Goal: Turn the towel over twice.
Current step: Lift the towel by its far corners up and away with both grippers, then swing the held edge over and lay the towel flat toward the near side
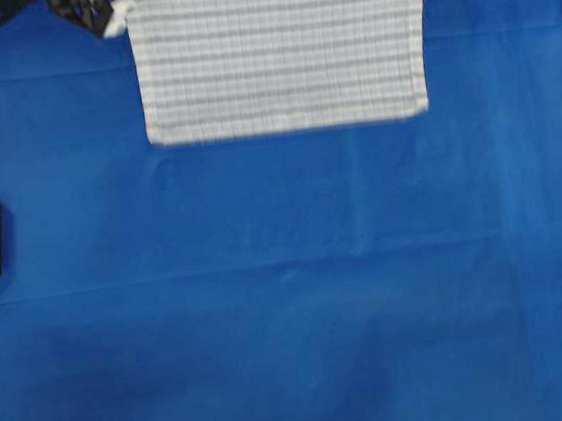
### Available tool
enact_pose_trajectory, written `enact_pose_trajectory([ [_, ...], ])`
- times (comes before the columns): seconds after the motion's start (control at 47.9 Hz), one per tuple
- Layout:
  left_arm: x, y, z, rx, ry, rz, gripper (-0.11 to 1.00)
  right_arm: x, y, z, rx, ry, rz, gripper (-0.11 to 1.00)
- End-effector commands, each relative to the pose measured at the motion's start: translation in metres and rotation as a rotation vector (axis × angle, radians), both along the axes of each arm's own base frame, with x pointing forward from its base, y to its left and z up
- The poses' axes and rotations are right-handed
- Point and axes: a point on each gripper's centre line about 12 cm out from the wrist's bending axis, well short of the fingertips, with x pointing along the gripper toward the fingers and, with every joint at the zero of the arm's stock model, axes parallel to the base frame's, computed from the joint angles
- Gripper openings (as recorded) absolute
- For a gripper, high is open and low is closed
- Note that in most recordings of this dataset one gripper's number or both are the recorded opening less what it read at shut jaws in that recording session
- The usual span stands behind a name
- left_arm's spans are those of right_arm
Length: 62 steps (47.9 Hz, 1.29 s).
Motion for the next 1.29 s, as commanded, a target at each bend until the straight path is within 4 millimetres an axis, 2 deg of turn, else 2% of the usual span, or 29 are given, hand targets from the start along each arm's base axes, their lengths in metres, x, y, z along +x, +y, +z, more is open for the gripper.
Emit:
enact_pose_trajectory([
  [0.0, 0.001, 0.005, 0.028, 0.064, -0.06, 0.007, 0.03, -0.003, -0.004, 0.035, -0.064, -0.034, -0.02, 0.08],
  [0.334, -0.002, -0.003, 0.065, 0.158, -0.159, -0.002, 0.03, -0.024, 0.013, 0.091, -0.174, -0.09, -0.04, 0.08],
  [0.459, -0.002, -0.012, 0.077, 0.177, -0.183, -0.02, 0.03, -0.031, 0.024, 0.102, -0.191, -0.1, -0.04, 0.08],
  [0.605, 0.0, -0.024, 0.083, 0.178, -0.189, -0.05, 0.03, -0.033, 0.038, 0.104, -0.19, -0.12, -0.022, 0.08],
  [0.939, 0.009, -0.064, 0.08, 0.096, -0.118, -0.162, 0.03, -0.023, 0.088, 0.095, -0.098, -0.107, 0.067, 0.08],
  [1.043, 0.01, -0.082, 0.068, 0.038, -0.055, -0.212, 0.03, -0.018, 0.105, 0.083, -0.048, -0.087, 0.105, 0.08],
  [1.273, 0.012, -0.12, 0.031, -0.081, 0.067, -0.313, 0.03, -0.013, 0.141, 0.039, 0.077, -0.037, 0.167, 0.08],
])
